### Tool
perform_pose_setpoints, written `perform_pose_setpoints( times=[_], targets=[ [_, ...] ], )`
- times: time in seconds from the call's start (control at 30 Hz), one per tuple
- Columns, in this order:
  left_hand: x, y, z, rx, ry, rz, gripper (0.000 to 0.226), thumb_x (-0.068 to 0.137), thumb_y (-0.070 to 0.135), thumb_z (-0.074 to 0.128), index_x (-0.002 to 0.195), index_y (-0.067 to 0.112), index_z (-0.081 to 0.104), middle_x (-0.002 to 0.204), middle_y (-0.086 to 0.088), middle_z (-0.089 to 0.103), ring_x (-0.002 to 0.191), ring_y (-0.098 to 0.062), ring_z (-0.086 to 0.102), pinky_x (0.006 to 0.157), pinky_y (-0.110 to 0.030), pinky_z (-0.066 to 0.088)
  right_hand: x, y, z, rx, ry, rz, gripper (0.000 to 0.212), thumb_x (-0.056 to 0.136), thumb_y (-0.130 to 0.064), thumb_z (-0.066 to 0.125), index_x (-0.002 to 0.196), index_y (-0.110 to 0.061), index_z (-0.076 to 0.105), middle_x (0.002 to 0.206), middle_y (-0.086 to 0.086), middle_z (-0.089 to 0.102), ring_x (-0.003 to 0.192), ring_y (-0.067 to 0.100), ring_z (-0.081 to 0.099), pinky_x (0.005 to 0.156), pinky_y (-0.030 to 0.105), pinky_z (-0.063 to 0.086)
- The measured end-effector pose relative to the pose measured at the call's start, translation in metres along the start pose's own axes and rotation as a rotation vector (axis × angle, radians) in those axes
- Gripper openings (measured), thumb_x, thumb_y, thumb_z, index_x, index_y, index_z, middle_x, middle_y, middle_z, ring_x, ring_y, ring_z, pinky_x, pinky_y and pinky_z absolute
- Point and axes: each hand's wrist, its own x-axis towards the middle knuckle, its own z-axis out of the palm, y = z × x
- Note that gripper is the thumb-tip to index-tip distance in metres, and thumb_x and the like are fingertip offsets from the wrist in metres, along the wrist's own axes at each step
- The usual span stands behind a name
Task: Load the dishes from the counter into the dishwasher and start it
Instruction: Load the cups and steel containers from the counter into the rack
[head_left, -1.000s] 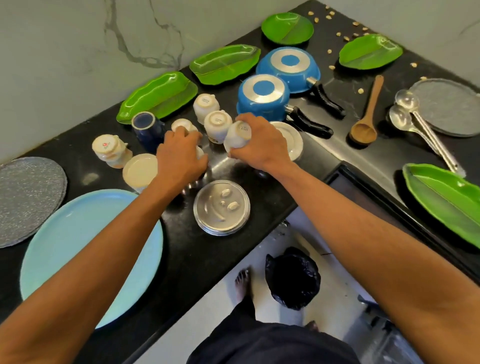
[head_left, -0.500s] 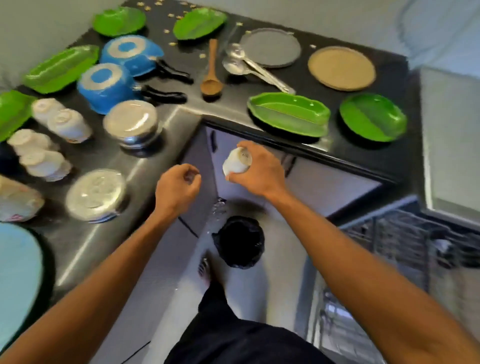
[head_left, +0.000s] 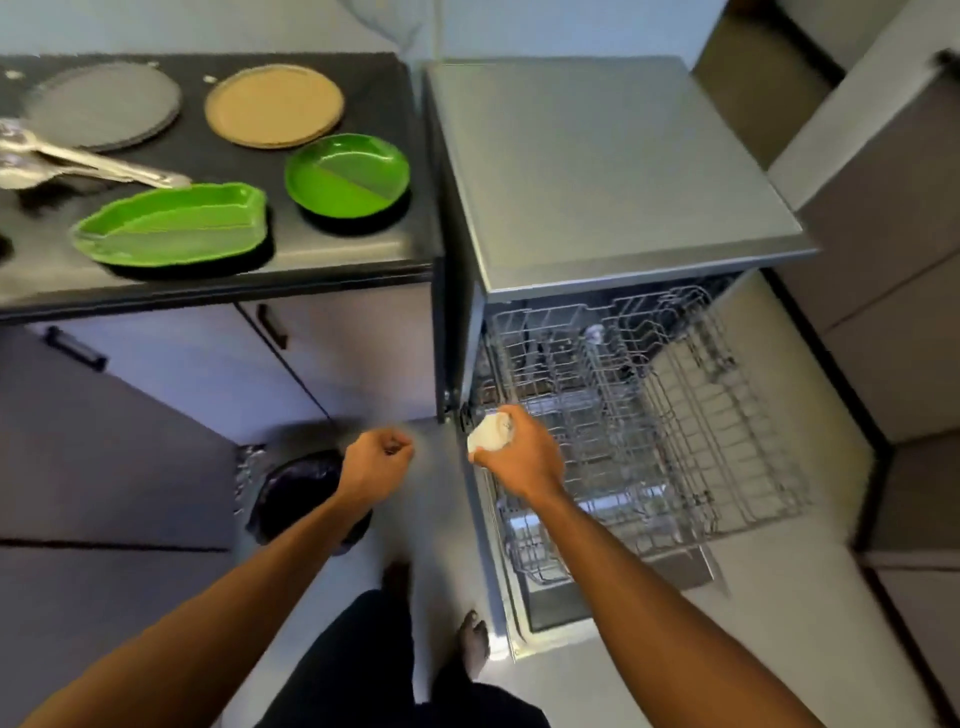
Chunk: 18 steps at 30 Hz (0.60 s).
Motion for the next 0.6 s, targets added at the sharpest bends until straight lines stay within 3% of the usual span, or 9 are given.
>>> perform_pose_setpoints(
  times=[0.07,0.2,0.33,0.43,0.47,0.53,0.6],
  targets=[
    [0.013,0.014,0.022,0.0,-0.057,-0.002,0.011,0.085,0.014,0.067,0.077,0.018,0.071,0.073,-0.001,0.069,0.07,-0.015,0.062,0.061,-0.022,0.046,0.007,0.019,-0.008,0.031,0.042,0.045,0.072,0.063,-0.041,0.086,0.127,-0.036,0.053,0.121,-0.005,0.065,0.108,0.024,0.062,0.086,0.035,0.052],
    [0.045,0.038,0.053,0.016,-0.169,-0.006,0.015,0.089,0.01,0.062,0.075,0.016,0.065,0.072,-0.002,0.059,0.067,-0.018,0.051,0.063,-0.027,0.043,0.03,0.041,-0.017,0.093,0.111,0.118,0.075,0.062,-0.041,0.087,0.126,-0.039,0.051,0.117,-0.005,0.064,0.102,0.02,0.061,0.084,0.038,0.054],
    [0.088,0.057,0.075,-0.039,-0.244,-0.045,0.024,0.092,0.008,0.063,0.072,0.021,0.066,0.08,-0.011,0.067,0.074,-0.026,0.061,0.072,-0.035,0.049,0.072,0.054,-0.021,0.151,0.135,0.184,0.077,0.06,-0.04,0.087,0.123,-0.046,0.043,0.112,-0.005,0.064,0.096,0.02,0.064,0.078,0.045,0.059],
    [0.126,0.067,0.088,-0.111,-0.287,-0.142,0.012,0.093,0.01,0.063,0.086,0.019,0.067,0.096,-0.022,0.069,0.087,-0.035,0.064,0.083,-0.047,0.053,0.111,0.061,-0.022,0.181,0.126,0.208,0.08,0.062,-0.031,0.09,0.127,-0.04,0.045,0.116,-0.004,0.062,0.1,0.021,0.062,0.079,0.045,0.06],
    [0.143,0.072,0.093,-0.143,-0.3,-0.178,0.006,0.094,0.013,0.063,0.094,0.017,0.067,0.095,-0.019,0.069,0.085,-0.033,0.063,0.082,-0.045,0.053,0.13,0.065,-0.02,0.191,0.126,0.221,0.079,0.062,-0.027,0.091,0.128,-0.039,0.047,0.117,-0.003,0.062,0.101,0.021,0.062,0.079,0.045,0.06],
    [0.168,0.079,0.102,-0.201,-0.32,-0.261,0.019,0.095,0.017,0.063,0.113,0.012,0.064,0.093,-0.011,0.067,0.085,-0.027,0.062,0.08,-0.039,0.052,0.16,0.071,-0.016,0.2,0.137,0.222,0.077,0.06,-0.019,0.092,0.124,-0.037,0.052,0.118,-0.002,0.062,0.101,0.023,0.063,0.078,0.044,0.06],
    [0.181,0.088,0.11,-0.28,-0.296,-0.316,0.022,0.093,0.018,0.064,0.115,0.014,0.062,0.103,-0.01,0.067,0.09,-0.026,0.063,0.082,-0.038,0.05,0.183,0.076,-0.012,0.167,0.155,0.193,0.072,0.06,-0.016,0.091,0.121,-0.034,0.057,0.117,0.0,0.062,0.102,0.024,0.064,0.079,0.042,0.059]
  ],
)
